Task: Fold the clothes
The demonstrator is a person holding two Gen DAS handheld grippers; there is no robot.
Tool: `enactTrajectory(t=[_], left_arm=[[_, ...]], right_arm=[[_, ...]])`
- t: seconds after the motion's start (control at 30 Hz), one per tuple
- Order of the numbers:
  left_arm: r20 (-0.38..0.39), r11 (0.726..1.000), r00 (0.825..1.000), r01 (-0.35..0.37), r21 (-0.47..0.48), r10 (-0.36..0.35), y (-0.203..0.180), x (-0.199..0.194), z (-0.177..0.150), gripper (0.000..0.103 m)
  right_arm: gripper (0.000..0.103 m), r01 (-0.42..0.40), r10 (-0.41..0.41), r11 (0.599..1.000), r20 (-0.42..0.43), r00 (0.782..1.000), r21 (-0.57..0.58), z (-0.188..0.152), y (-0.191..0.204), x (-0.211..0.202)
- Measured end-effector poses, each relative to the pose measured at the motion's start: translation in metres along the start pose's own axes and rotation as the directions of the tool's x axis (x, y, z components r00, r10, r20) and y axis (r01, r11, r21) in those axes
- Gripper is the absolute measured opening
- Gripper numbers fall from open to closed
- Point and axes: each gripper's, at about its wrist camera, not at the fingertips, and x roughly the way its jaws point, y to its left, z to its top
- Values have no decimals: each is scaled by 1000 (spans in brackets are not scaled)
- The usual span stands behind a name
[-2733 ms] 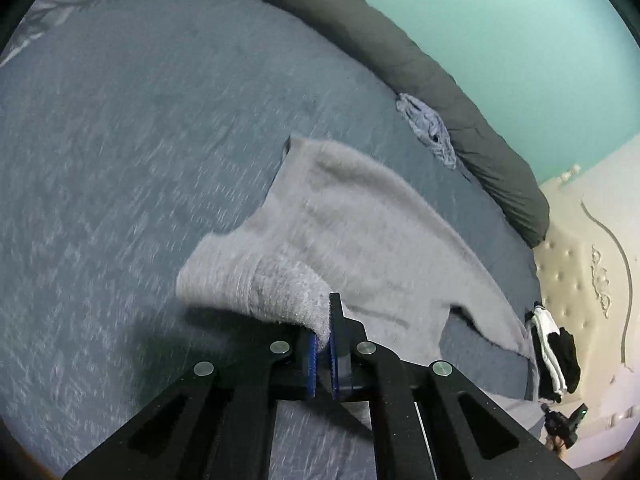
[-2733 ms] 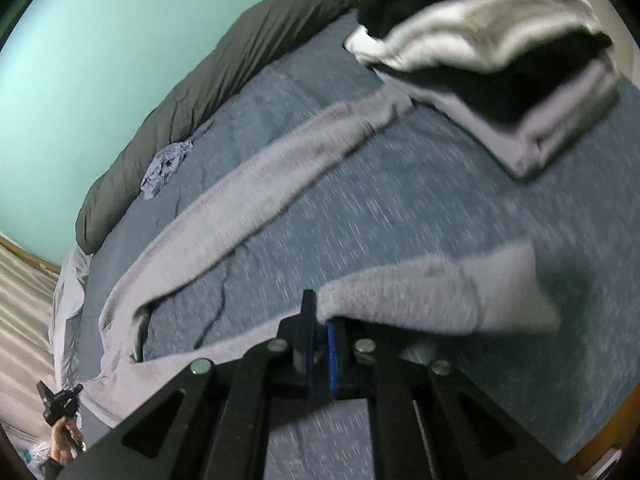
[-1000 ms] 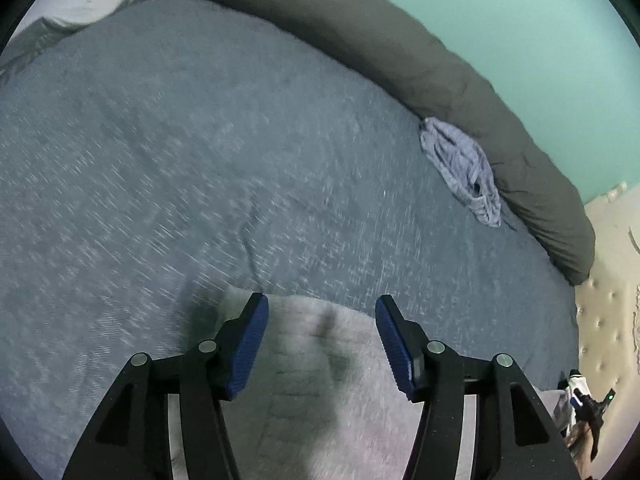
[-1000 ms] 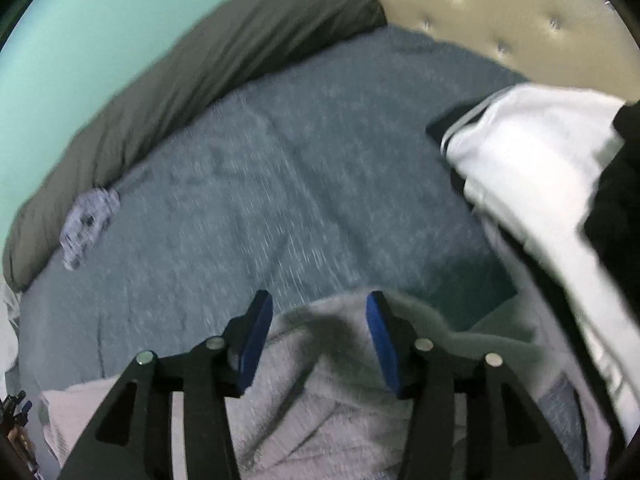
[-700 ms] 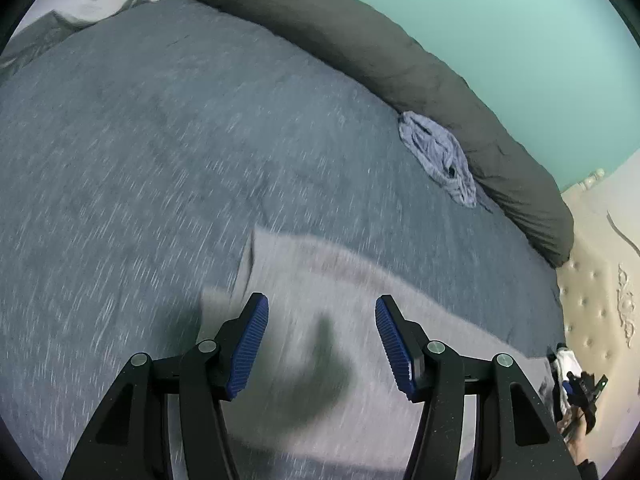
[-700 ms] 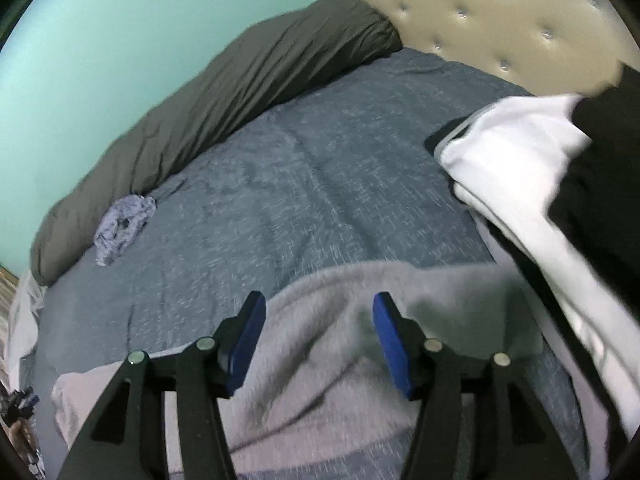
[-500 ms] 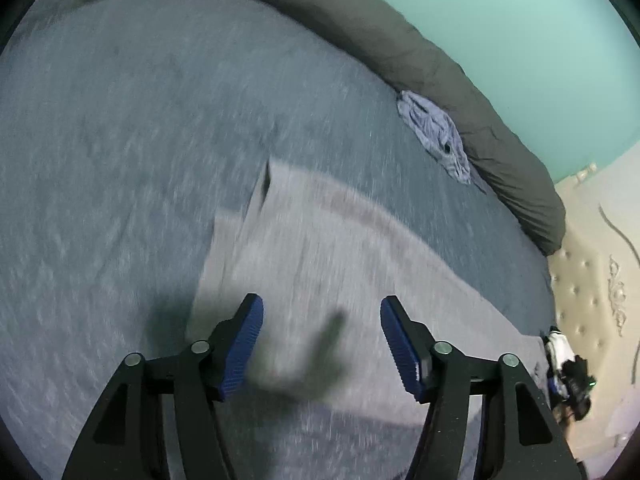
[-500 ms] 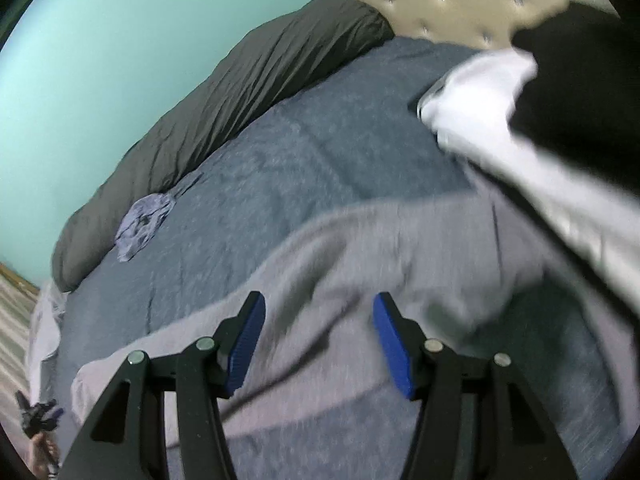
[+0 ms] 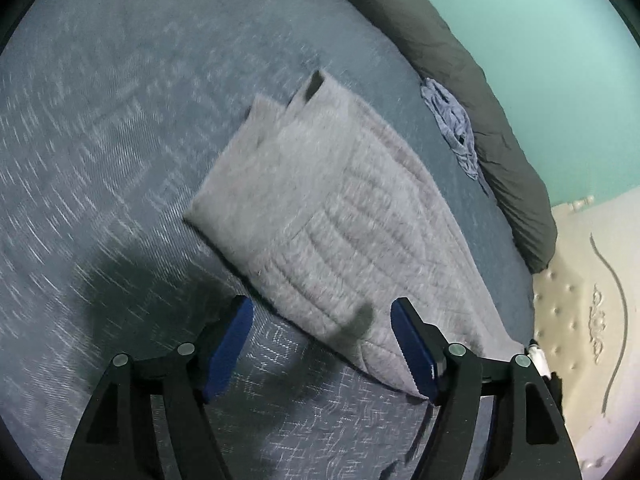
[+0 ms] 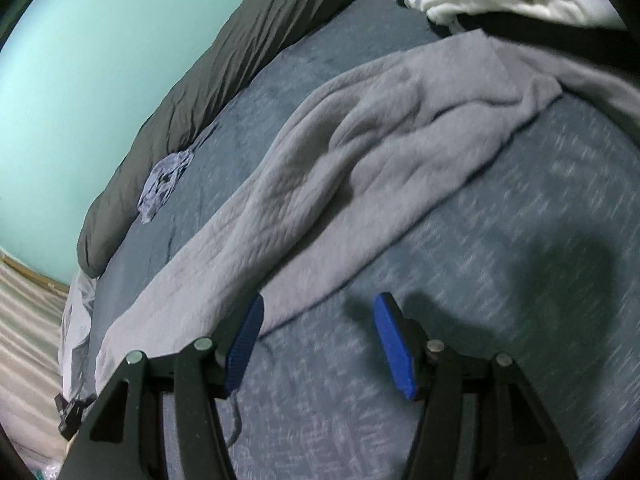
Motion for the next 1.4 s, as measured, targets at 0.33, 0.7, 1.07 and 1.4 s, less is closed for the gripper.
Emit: enactTrajectory(t=[0.33,0.7,1.07,1.4], left_arm=[[75,996,994,81,-26,-79,-4,22,-3,75],[127,1000,992,13,20,-15,1,21,-9,34],[222,1000,975,-17,23,11,-15,-2,-43,55],[241,987,969,19,158,-57,-52,8,-81,55]], right_arm=[[59,-23,23,1000,-28,999,-5,-13,4,16],[59,80,-79,997,53,995,-15,29,-18,-6],[63,163,-169,985,130,977,55,99,-28,-6],[52,216,-228,971,116,967,106,115,-43,28]])
